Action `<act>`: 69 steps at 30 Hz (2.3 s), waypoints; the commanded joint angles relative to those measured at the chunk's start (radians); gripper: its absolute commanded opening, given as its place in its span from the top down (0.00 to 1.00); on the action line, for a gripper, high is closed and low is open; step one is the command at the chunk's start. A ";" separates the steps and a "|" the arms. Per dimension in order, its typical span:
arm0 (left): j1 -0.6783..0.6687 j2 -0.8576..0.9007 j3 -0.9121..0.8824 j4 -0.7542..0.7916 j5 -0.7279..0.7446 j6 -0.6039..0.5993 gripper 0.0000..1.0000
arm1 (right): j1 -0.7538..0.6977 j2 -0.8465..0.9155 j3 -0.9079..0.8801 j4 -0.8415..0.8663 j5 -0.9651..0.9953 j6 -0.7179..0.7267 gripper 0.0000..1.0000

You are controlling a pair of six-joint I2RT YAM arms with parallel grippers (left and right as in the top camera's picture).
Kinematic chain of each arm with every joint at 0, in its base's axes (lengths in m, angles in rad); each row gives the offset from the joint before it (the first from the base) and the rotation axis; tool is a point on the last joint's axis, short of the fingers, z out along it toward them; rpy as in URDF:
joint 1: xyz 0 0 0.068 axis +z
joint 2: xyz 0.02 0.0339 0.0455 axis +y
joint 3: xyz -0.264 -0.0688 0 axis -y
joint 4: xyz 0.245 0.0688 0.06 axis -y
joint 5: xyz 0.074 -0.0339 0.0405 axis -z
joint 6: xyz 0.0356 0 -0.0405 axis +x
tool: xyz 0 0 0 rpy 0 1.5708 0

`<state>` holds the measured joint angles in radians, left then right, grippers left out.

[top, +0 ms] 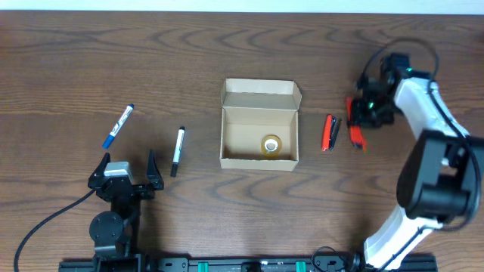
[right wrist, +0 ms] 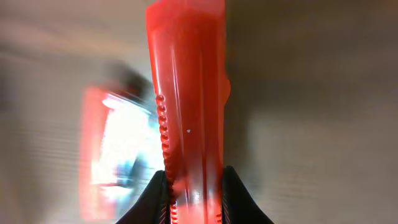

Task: Pack container
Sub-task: 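Carry the red box cutter into the box and release it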

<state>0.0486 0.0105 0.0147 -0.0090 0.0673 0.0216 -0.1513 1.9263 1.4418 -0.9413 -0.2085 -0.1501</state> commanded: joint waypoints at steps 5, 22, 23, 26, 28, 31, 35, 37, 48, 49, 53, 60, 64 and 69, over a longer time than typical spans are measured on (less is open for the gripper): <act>-0.003 -0.005 -0.010 -0.039 0.011 -0.011 0.05 | 0.153 -0.254 0.196 0.026 -0.256 -0.226 0.99; -0.003 -0.005 -0.010 -0.040 0.011 -0.011 0.05 | 0.669 -0.164 0.206 -0.103 -0.037 -0.780 0.99; -0.003 -0.005 -0.010 -0.040 0.011 -0.011 0.05 | 0.674 -0.143 0.206 -0.108 -0.038 -0.796 0.99; -0.003 -0.005 -0.010 -0.040 0.011 -0.011 0.05 | 0.676 -0.082 0.206 -0.114 -0.026 -0.801 0.99; -0.003 -0.005 -0.010 -0.040 0.011 -0.011 0.05 | 0.669 -0.042 0.206 -0.118 -0.006 -0.793 0.99; -0.003 -0.005 -0.010 -0.040 0.011 -0.011 0.05 | 0.660 0.017 0.205 -0.121 0.030 -0.773 0.99; -0.003 -0.005 -0.010 -0.040 0.011 -0.011 0.05 | 0.655 0.091 0.204 -0.124 0.045 -0.759 0.99; -0.003 -0.005 -0.010 -0.040 0.011 -0.011 0.05 | 0.653 0.123 0.204 -0.117 0.044 -0.750 0.99; -0.003 -0.005 -0.010 -0.040 0.011 -0.011 0.05 | 0.642 0.212 0.198 -0.092 0.047 -0.709 0.95; -0.003 -0.005 -0.010 -0.040 0.011 -0.011 0.05 | 0.642 0.212 0.198 -0.091 0.047 -0.702 0.85; -0.003 -0.005 -0.010 -0.040 0.011 -0.011 0.05 | 0.642 0.212 0.198 -0.095 0.047 -0.688 0.65; -0.003 -0.005 -0.010 -0.040 0.011 -0.011 0.05 | 0.651 0.162 0.218 -0.124 0.039 -0.683 0.67; -0.003 -0.005 -0.010 -0.040 0.011 -0.011 0.05 | 0.652 0.043 0.246 -0.117 0.011 -0.663 0.67; -0.003 -0.005 -0.010 -0.040 0.011 -0.011 0.05 | 0.614 -0.176 0.258 0.078 0.040 -0.466 0.62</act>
<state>0.0486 0.0105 0.0147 -0.0093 0.0673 0.0216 0.4965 1.9141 1.6524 -0.9379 -0.1745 -0.7780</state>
